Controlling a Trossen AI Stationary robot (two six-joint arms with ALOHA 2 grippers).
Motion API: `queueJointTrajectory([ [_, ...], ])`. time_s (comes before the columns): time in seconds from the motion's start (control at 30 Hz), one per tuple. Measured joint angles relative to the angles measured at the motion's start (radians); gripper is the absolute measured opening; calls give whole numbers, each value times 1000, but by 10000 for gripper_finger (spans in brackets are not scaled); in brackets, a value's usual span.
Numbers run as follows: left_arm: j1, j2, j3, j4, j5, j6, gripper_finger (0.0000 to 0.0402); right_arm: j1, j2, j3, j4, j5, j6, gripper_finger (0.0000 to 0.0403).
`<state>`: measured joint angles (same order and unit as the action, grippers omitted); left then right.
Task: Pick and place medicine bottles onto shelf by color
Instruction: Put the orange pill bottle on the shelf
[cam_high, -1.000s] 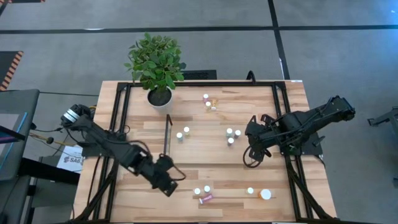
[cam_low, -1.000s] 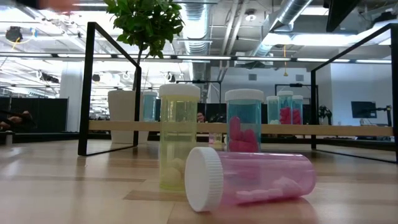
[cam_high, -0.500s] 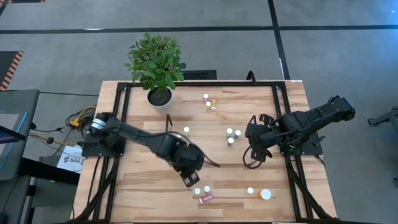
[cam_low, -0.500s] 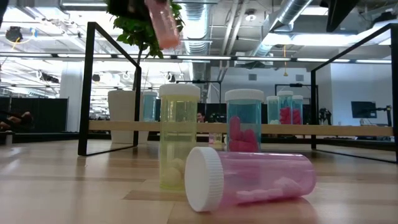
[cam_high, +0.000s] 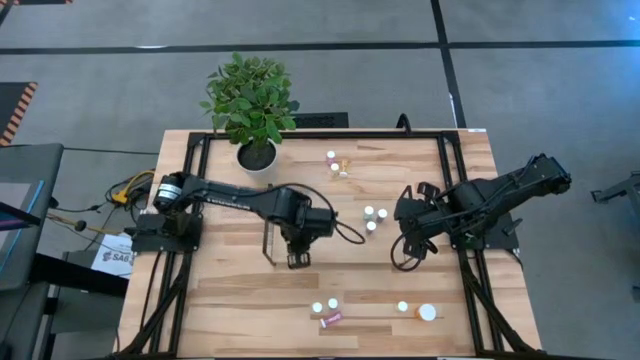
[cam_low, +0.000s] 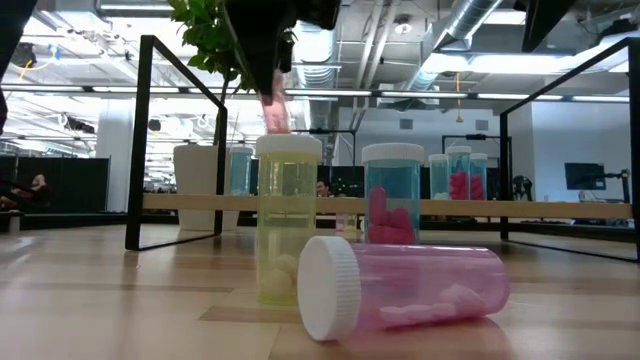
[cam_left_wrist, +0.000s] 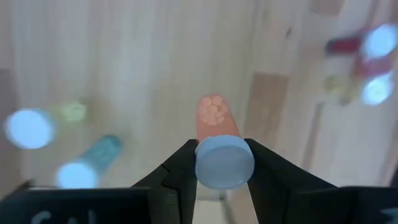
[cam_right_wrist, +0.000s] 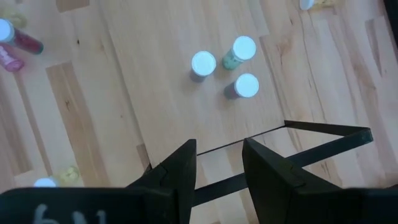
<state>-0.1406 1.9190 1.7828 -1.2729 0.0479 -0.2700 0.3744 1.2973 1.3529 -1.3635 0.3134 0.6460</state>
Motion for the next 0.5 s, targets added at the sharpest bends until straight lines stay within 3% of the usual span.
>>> queueJointTrajectory([
  [0.27, 60, 0, -1, -77, -16, 216, 102, -12, 0, 0, 18, 0, 6, 154],
  [0.5, 75, 1, -1, -74, -16, 306, 103, -11, 0, 0, 40, 0, 155, 154],
])
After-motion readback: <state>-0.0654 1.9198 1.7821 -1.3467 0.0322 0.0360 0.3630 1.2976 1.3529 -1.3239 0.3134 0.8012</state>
